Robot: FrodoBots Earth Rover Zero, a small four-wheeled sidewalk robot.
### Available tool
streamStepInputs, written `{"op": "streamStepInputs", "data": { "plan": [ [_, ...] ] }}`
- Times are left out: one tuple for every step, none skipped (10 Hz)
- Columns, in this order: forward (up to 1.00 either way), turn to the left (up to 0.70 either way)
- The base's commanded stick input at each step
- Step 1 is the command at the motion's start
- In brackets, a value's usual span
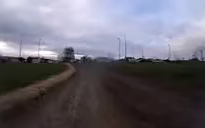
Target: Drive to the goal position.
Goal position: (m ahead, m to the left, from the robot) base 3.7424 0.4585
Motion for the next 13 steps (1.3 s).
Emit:
{"op": "streamStepInputs", "data": {
  "plan": [
    [0.85,0.00],
    [0.85,0.00],
    [0.85,0.00],
    [0.85,0.00],
    [0.85,0.00],
    [0.85,0.00],
    [0.85,0.00],
    [0.85,0.00],
    [0.85,0.00],
    [0.85,0.00],
    [0.85,-0.19],
    [0.85,-0.27],
    [0.85,-0.33]
  ]
}}
